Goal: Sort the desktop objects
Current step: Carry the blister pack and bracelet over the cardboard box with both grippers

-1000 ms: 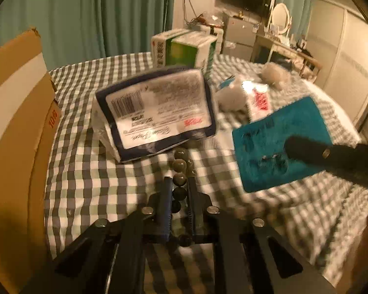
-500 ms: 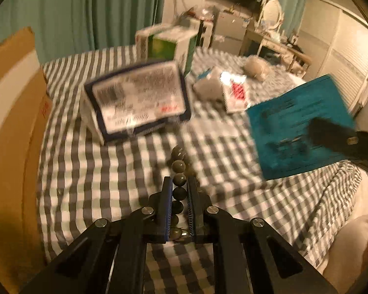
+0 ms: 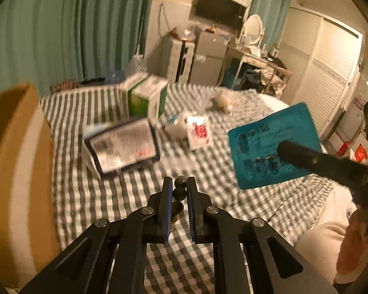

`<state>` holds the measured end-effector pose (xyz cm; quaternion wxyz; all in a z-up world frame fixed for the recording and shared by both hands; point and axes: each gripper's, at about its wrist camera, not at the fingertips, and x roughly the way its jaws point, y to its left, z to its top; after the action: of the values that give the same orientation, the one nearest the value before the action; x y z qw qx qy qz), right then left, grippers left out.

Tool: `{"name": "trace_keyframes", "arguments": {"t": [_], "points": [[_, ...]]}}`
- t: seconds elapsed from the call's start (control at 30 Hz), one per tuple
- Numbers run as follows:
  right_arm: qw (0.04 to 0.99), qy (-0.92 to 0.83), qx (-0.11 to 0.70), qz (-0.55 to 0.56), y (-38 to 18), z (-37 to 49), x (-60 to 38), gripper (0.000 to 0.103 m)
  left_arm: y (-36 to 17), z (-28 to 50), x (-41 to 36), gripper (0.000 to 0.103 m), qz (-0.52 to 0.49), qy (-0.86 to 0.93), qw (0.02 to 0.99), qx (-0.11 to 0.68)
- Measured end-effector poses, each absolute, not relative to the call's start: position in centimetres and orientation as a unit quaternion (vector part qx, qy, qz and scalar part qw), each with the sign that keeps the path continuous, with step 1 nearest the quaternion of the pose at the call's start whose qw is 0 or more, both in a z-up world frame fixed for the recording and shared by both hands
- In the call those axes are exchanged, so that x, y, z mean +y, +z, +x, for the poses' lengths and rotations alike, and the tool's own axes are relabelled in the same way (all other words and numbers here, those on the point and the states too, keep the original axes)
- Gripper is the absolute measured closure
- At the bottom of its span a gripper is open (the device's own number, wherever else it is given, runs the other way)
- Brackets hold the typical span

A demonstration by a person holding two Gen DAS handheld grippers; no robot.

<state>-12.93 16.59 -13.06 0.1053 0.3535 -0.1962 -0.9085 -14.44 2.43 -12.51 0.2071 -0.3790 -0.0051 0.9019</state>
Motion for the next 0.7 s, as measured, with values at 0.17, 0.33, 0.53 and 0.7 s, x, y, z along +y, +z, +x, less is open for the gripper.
{"name": "trace_keyframes", "arguments": {"t": [0.17,0.33,0.53,0.7], "points": [[0.110,-0.915,-0.194,0.337,-10.4,-11.4,16.0,0.095,-7.6,-13.5,1.9,0.092,-0.350,0.914,0.205,0.003],[0.134,-0.920,-0.188,0.316,-7.0,-10.1,14.2,0.095,-2.2,-12.8,0.0,0.092,-0.318,0.928,0.194,-0.003],[0.161,-0.932,-0.138,0.294,-2.7,-9.1,9.8,0.095,2.2,-12.8,-3.7,0.092,-0.297,0.939,0.172,0.001],[0.192,-0.932,-0.108,0.289,-1.4,-9.5,4.5,0.095,3.9,-12.2,-7.9,0.092,-0.284,0.949,0.138,0.021]]}}
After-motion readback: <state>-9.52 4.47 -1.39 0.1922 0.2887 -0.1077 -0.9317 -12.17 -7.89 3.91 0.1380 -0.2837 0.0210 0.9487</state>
